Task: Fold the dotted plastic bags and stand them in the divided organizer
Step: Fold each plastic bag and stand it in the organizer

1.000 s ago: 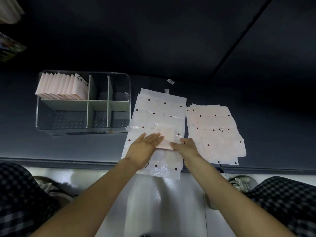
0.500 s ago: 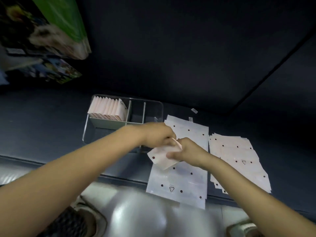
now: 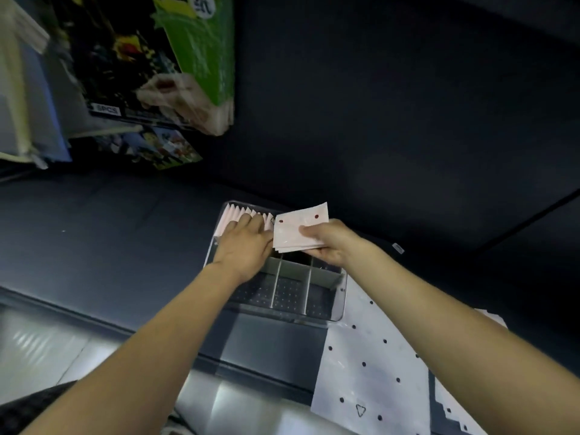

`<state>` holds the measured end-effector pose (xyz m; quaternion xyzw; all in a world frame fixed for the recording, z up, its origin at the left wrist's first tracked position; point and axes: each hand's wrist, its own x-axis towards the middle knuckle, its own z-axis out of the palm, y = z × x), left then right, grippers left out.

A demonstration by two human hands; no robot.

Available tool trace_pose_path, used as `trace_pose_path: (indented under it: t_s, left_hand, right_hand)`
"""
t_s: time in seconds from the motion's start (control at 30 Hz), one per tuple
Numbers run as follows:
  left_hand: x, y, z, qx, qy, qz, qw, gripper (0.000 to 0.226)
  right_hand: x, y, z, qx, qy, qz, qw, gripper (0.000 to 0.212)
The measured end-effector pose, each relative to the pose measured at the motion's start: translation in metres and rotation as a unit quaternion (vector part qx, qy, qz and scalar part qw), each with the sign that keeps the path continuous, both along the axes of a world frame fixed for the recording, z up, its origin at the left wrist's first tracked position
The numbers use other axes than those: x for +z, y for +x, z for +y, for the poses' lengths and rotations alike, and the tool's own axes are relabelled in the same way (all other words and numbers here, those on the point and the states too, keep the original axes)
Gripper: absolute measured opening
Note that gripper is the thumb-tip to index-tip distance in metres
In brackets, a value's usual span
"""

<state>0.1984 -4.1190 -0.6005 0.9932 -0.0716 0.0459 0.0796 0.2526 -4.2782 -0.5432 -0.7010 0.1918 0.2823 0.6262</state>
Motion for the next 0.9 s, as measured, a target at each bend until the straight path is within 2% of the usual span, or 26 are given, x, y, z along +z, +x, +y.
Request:
trace_pose_path:
  t_s: [0.17, 0.27, 0.33, 0.4, 0.5, 0.6, 0.73, 0.8, 0.9]
  left_hand:
    - [-0.002, 0.001, 0.007, 0.012, -0.013, 0.004, 1.000, 0.029]
    - [-0.002, -0.001, 0.002, 0.000, -0.039, -0.026, 0.999, 0.028]
    - [-0.006, -0.001, -0.005, -0.031, -0.038, -0.032, 0.998, 0.031]
    - [-0.012, -0.003, -0.009, -0.049, -0.021, -0.005, 0.999, 0.034]
    - [-0.022, -0.005, -0.007, -0.030, -0.005, 0.022, 0.999, 0.038]
    - [-0.024, -0.008, -0.003, -0.013, -0.015, 0.000, 1.000, 0.036]
    - [-0.020, -0.009, -0.003, 0.020, -0.088, -0.059, 0.994, 0.028]
    - [-0.017, -0.010, -0.003, 0.058, -0.142, -0.084, 0.985, 0.022]
    - [-0.013, -0.012, -0.005, 0.077, -0.210, -0.110, 0.968, 0.026]
  right_hand:
    - [-0.017, 0.018, 0.025, 0.016, -0.176, -0.049, 0.983, 0.036]
    - [-0.020, 0.024, 0.033, 0.066, -0.309, -0.091, 0.944, 0.033]
    - [-0.019, 0.022, 0.040, 0.099, -0.359, -0.118, 0.921, 0.031]
    - [-0.020, 0.016, 0.048, 0.127, -0.355, -0.126, 0.918, 0.032]
    - [-0.025, 0.009, 0.055, 0.142, -0.305, -0.126, 0.933, 0.045]
    - [-0.027, 0.007, 0.051, 0.131, -0.259, -0.119, 0.950, 0.052]
    - [-0.034, 0.002, 0.038, 0.158, -0.320, -0.145, 0.923, 0.036]
    - [-0.039, -0.001, 0.037, 0.149, -0.313, -0.137, 0.928, 0.032]
    - [-0.044, 0.000, 0.037, 0.123, -0.288, -0.119, 0.942, 0.029]
